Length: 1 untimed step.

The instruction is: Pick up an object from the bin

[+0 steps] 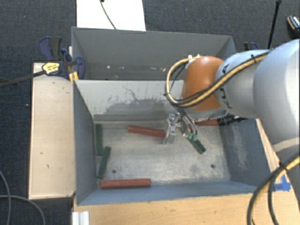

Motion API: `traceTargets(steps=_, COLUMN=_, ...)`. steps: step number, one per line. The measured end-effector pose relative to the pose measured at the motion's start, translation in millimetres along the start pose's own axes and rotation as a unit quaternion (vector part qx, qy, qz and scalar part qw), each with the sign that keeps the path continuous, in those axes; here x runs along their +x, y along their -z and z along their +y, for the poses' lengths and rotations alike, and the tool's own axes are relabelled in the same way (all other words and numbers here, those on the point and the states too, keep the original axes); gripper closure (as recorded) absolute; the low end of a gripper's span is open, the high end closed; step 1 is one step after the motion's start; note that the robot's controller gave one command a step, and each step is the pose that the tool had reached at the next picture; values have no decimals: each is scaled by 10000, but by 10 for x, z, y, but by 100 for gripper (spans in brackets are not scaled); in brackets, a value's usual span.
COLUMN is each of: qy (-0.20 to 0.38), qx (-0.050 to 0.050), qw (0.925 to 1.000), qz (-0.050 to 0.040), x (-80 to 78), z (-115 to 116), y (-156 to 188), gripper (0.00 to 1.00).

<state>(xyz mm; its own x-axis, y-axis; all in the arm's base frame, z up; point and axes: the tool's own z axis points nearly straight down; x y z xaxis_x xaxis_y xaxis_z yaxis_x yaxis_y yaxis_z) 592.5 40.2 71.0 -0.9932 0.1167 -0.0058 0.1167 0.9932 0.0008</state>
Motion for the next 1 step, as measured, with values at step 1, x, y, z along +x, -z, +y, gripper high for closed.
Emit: traceTargets(steps=1, qy=-62, qx=-6, qw=10000, qz=-27, x=95, z=-154, y=2035, gripper=100)
